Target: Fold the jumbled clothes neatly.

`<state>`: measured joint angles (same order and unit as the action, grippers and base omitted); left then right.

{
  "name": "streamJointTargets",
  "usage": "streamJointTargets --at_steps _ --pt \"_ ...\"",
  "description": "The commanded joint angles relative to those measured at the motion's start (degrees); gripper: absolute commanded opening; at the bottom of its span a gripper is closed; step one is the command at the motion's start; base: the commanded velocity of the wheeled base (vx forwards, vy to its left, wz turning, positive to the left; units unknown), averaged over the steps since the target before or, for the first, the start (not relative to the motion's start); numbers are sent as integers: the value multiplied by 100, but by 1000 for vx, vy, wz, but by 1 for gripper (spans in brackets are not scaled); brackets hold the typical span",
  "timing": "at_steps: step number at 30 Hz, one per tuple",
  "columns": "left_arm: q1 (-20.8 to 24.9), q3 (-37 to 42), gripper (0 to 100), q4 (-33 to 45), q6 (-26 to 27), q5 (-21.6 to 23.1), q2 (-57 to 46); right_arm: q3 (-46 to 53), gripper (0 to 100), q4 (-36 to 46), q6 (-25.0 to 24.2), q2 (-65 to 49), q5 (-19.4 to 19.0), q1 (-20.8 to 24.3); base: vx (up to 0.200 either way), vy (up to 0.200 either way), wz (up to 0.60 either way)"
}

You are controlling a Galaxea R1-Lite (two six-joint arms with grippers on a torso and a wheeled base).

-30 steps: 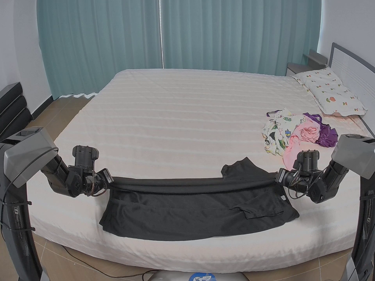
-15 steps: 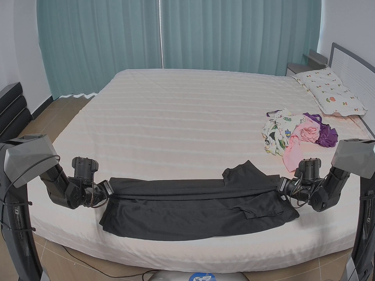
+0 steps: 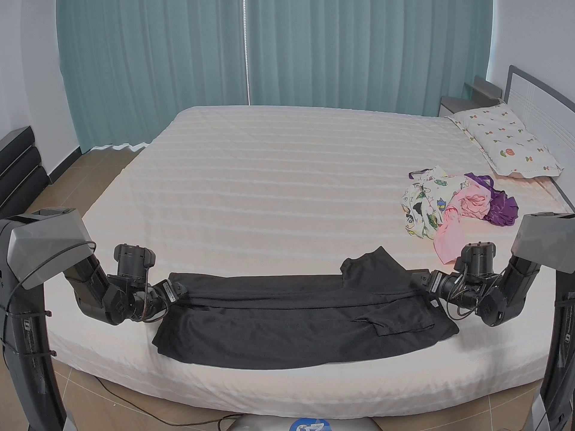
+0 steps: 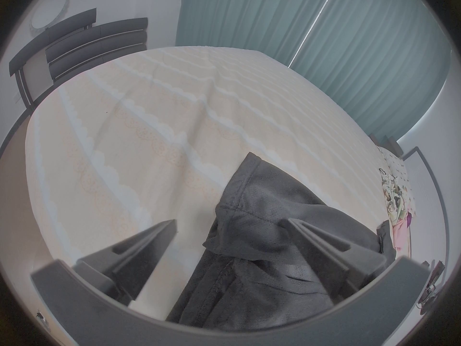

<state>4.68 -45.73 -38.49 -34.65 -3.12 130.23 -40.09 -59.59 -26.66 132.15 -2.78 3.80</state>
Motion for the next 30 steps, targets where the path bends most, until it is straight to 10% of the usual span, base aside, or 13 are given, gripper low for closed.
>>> streamJointTargets --at_steps 1,14,30 --pt "-64 55 100 -27 -306 13 -297 37 100 53 -32 -594 -82 -117 0 0 0" --pt "-187 64 100 60 -1879 312 -806 -1035 100 1142 -393 -180 -416 525 0 0 0" --pt "-90 125 100 17 -2011 470 -648 -2222 100 1925 -375 663 -434 534 0 0 0"
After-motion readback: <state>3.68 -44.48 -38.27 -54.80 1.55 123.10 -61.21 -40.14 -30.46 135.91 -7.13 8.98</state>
